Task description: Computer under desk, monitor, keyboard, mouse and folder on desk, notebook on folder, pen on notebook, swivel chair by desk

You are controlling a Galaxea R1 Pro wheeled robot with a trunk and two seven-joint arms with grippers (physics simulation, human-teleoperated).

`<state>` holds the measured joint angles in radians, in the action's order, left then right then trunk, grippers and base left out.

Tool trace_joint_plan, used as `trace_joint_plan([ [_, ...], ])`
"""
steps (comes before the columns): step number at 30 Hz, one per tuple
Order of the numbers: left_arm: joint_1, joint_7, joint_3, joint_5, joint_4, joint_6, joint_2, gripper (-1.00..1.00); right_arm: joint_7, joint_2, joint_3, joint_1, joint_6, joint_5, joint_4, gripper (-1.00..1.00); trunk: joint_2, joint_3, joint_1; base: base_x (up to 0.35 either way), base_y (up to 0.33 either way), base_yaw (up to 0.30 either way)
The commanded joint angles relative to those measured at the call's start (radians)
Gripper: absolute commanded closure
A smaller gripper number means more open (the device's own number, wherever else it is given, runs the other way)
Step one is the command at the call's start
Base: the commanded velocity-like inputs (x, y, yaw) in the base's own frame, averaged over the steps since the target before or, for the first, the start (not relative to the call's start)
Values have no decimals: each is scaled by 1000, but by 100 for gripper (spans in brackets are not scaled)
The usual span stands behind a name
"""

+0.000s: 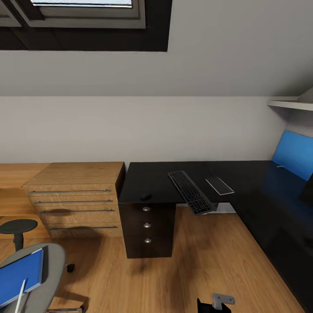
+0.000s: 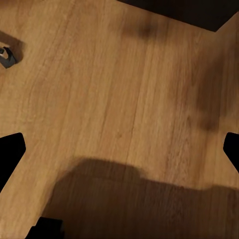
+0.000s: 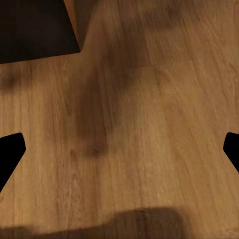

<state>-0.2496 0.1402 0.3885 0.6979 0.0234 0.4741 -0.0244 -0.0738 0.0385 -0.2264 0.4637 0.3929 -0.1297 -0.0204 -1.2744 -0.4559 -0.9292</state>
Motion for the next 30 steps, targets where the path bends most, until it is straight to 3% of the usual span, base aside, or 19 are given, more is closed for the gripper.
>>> trace_joint_plan([
  [1,-1,7,4,11,-2,3,0,-100,-6,1,-6,1,4,-11,-2,-100,-1,-1,0,0,0,0],
  [18,-1,7,4,11,-2,3,0,-100,-5,-1,-7,1,6,-13,-1,-100,-1,-1,0,0,0,0],
  [24,-2,10,4,9,-2,-7,-30,-100,-6,32,7,-7,9,-15,0,-100,-1,-1,0,0,0,0],
  [30,-2,9,4,9,-2,-6,-34,-100,-11,25,9,-7,14,-11,0,-100,6,2,4,0,0,0],
])
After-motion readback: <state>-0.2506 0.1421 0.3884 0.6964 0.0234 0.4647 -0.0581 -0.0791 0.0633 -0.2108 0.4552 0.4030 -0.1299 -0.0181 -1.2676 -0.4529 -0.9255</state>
